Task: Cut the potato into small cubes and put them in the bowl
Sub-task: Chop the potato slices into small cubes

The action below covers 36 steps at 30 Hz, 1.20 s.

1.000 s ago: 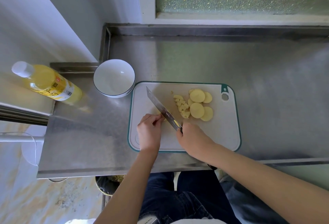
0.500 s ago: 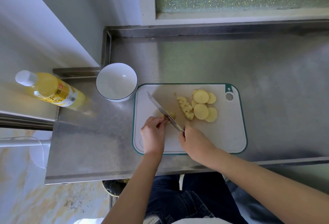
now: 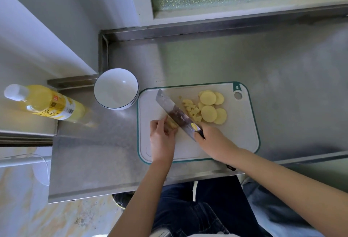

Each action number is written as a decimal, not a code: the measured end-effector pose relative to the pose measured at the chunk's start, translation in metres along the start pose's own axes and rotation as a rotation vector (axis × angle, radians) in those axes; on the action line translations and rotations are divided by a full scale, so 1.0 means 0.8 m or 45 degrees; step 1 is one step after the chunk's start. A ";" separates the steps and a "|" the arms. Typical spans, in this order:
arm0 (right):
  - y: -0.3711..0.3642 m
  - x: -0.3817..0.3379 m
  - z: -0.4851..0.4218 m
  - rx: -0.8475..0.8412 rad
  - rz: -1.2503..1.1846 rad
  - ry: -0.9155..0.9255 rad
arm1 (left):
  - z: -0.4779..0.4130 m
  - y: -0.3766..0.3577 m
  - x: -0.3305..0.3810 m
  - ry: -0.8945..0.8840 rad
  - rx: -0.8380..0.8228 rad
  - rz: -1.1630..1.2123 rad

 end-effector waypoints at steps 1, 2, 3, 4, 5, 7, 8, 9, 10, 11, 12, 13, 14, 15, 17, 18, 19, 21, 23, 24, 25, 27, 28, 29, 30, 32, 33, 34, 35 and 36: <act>0.004 0.002 0.002 0.031 -0.009 0.005 | -0.004 -0.001 0.001 0.023 -0.028 -0.002; 0.010 0.003 0.003 0.064 -0.020 0.004 | -0.008 -0.001 0.003 0.045 -0.062 0.002; 0.016 0.006 0.005 0.095 -0.031 -0.006 | -0.012 -0.002 0.007 0.060 -0.098 0.009; 0.022 0.008 0.006 0.126 -0.044 -0.021 | -0.015 -0.004 0.011 0.060 -0.130 0.014; 0.028 0.011 0.008 0.156 -0.058 -0.038 | -0.019 -0.006 0.016 0.047 -0.155 0.015; 0.041 0.016 0.011 0.213 -0.100 -0.061 | -0.026 -0.013 0.027 0.006 -0.188 0.009; 0.047 0.019 0.012 0.238 -0.130 -0.065 | -0.029 -0.018 0.032 -0.013 -0.200 0.003; 0.052 0.021 0.014 0.262 -0.151 -0.068 | -0.033 -0.021 0.036 -0.033 -0.204 -0.006; 0.058 0.024 0.015 0.286 -0.164 -0.071 | -0.036 -0.024 0.040 -0.057 -0.206 -0.015; 0.063 0.027 0.017 0.308 -0.176 -0.071 | -0.038 -0.026 0.043 -0.086 -0.209 -0.024; 0.068 0.029 0.019 0.323 -0.189 -0.072 | -0.038 -0.027 0.046 -0.120 -0.214 -0.035; 0.072 0.032 0.020 0.331 -0.207 -0.071 | -0.037 -0.026 0.048 -0.151 -0.220 -0.052; 0.076 0.035 0.021 0.337 -0.233 -0.070 | -0.035 -0.025 0.050 -0.174 -0.220 -0.072; 0.079 0.039 0.022 0.343 -0.264 -0.074 | -0.033 -0.023 0.052 -0.187 -0.212 -0.089; 0.087 0.047 0.023 0.358 -0.321 -0.089 | -0.029 -0.018 0.056 -0.226 -0.170 -0.097; 0.091 0.050 0.023 0.369 -0.340 -0.099 | -0.029 -0.017 0.060 -0.254 -0.152 -0.102; 0.095 0.054 0.023 0.384 -0.354 -0.108 | -0.030 -0.018 0.064 -0.282 -0.146 -0.118; 0.103 0.061 0.023 0.414 -0.383 -0.121 | -0.035 -0.024 0.073 -0.333 -0.183 -0.190; 0.112 0.069 0.021 0.436 -0.411 -0.134 | -0.040 -0.039 0.084 -0.368 -0.311 -0.319; 0.116 0.074 0.020 0.443 -0.429 -0.140 | -0.041 -0.048 0.091 -0.374 -0.406 -0.409; 0.120 0.078 0.019 0.448 -0.446 -0.145 | -0.041 -0.058 0.096 -0.377 -0.499 -0.514; 0.128 0.085 0.017 0.449 -0.451 -0.148 | -0.038 -0.074 0.106 -0.402 -0.605 -0.723; 0.132 0.088 0.017 0.445 -0.439 -0.150 | -0.036 -0.080 0.109 -0.423 -0.622 -0.800; 0.135 0.090 0.017 0.440 -0.424 -0.153 | -0.033 -0.087 0.112 -0.440 -0.632 -0.851; 0.138 0.092 0.016 0.436 -0.405 -0.155 | -0.030 -0.092 0.114 -0.447 -0.647 -0.882; 0.143 0.095 0.016 0.424 -0.375 -0.155 | -0.027 -0.102 0.116 -0.430 -0.666 -0.919; 0.145 0.096 0.016 0.416 -0.372 -0.154 | -0.026 -0.105 0.117 -0.418 -0.660 -0.935; 0.146 0.098 0.016 0.409 -0.373 -0.151 | -0.025 -0.107 0.119 -0.404 -0.653 -0.950; 0.147 0.100 0.016 0.403 -0.371 -0.149 | -0.025 -0.108 0.120 -0.385 -0.658 -0.952; 0.148 0.102 0.016 0.398 -0.362 -0.150 | -0.026 -0.109 0.121 -0.367 -0.679 -0.940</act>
Point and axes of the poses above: each hand's wrist, its own z-axis away from the middle knuckle, its own y-axis out of the back of the hand, x = y × z, the point moved 4 cm from there along -z, towards the middle knuckle, and after that the axes turned 8 degrees about -x, right-handed, at the moved point
